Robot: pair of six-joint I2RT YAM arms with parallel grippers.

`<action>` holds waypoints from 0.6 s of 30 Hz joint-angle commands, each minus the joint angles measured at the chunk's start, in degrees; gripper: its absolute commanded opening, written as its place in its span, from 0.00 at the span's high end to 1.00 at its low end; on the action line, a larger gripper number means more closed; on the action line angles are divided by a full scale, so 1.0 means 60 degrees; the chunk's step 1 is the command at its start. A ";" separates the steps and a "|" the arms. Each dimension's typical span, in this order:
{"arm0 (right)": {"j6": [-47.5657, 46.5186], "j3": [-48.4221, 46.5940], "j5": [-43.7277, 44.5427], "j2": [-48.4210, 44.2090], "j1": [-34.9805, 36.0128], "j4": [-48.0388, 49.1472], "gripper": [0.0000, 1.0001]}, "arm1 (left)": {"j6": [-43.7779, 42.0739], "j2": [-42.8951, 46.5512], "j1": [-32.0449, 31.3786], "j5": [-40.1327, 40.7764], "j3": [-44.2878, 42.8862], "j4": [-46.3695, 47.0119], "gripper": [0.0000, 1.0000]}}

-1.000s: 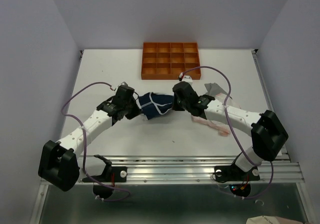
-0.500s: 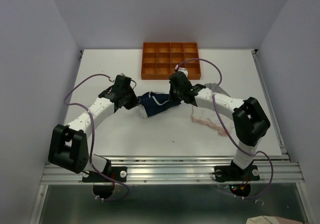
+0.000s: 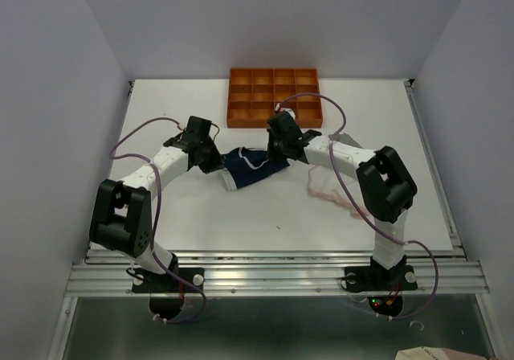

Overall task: Roll the underwear
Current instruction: Fold the underwear

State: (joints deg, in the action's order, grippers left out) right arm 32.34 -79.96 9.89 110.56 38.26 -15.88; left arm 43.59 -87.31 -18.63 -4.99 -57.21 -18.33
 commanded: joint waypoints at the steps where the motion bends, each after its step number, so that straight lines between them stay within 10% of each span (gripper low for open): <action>1: -0.0102 -0.0559 -0.0139 0.0249 -0.0063 0.0259 0.96 | -0.0234 -0.0331 0.0176 -0.0119 -0.0499 -0.0226 1.00; 15: -0.0320 -0.1247 -0.0403 0.1172 -0.0239 0.0259 0.83 | -0.0249 -0.1723 0.0820 -0.1145 -0.0880 -0.0037 1.00; 18: -0.0787 -0.1526 -0.0899 0.1217 -0.0239 0.0273 0.75 | -0.0205 -0.1840 0.0835 -0.1160 -0.1055 -0.0051 0.83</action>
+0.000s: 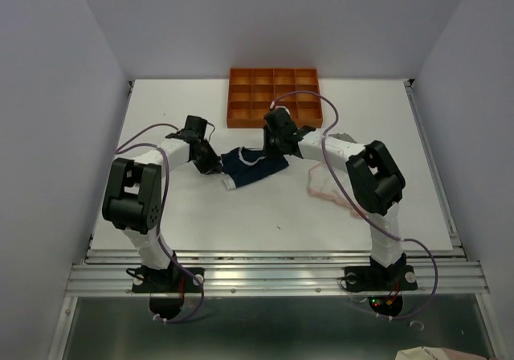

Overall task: Roll the underwear
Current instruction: Fold the underwear

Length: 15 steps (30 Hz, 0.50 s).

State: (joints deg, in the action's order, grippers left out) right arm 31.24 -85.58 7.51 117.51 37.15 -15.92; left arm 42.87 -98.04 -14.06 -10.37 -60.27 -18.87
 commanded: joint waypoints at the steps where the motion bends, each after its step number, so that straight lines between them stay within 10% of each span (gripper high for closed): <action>1: -0.0709 -0.0692 -0.0606 0.0029 -0.0053 0.0281 0.72 | -0.0056 -0.0023 0.0074 -0.0133 -0.0560 0.0040 0.78; 9: -0.2042 -0.0271 -0.2448 -0.0834 -0.0053 0.0690 0.55 | 0.0105 0.0664 0.0162 0.0454 -0.0575 -0.0136 0.33; 15: -0.2320 0.1005 -0.3025 -0.1742 0.0341 0.1364 0.57 | 0.0193 0.2039 0.0147 0.0835 0.0288 -0.0048 0.30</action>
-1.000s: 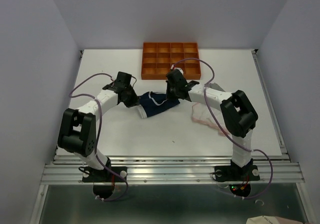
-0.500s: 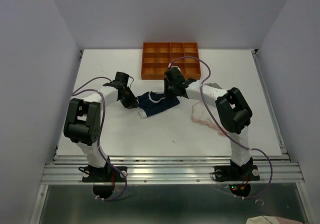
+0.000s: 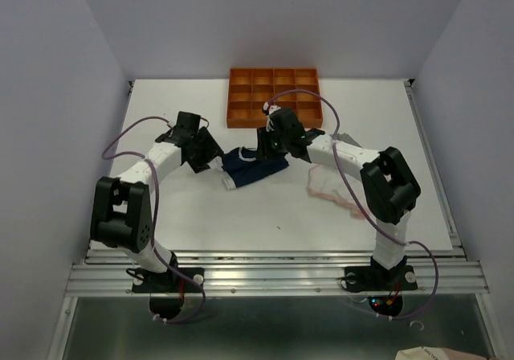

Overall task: Roll the underwear
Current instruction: Fold the underwear

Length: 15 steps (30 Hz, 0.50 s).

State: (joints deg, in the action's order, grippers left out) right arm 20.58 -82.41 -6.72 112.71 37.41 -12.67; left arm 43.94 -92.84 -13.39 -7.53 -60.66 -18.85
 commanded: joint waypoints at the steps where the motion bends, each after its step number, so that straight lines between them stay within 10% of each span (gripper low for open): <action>1: -0.0587 0.0681 -0.0580 -0.1015 0.0516 0.0909 0.58 | 0.0058 0.1336 0.0034 0.0390 0.0688 -0.0022 0.30; 15: -0.0573 -0.0385 0.0079 0.0228 0.1090 0.1291 0.68 | 0.0191 0.3417 0.0034 0.0492 0.2450 0.0169 0.25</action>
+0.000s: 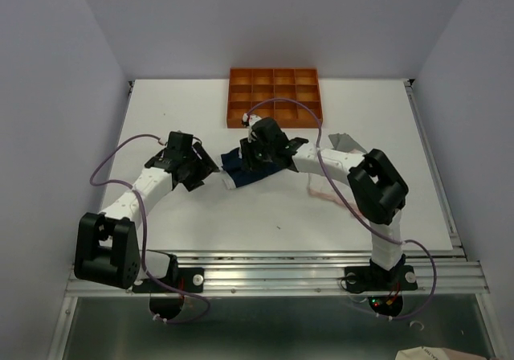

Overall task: Roll the underwear
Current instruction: Fold the underwear

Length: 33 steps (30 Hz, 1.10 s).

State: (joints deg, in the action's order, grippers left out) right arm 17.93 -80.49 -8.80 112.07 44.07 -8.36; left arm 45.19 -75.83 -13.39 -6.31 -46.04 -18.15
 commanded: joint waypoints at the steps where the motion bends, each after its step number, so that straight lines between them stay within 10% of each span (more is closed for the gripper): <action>1: -0.0103 -0.0822 0.0499 0.0611 -0.0022 0.0530 0.68 | -0.0031 0.0598 0.0034 0.0333 -0.0002 -0.0006 0.25; 33: -0.0616 -0.4061 0.1144 0.2302 -0.0402 0.0749 0.58 | -0.0295 0.0378 0.0063 0.0099 0.0042 0.0285 0.24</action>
State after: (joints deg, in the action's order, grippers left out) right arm 15.92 -102.74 0.19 131.63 41.95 -6.59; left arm 44.45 -74.11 -13.37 -4.73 -45.95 -18.28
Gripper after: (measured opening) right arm 0.385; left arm 0.757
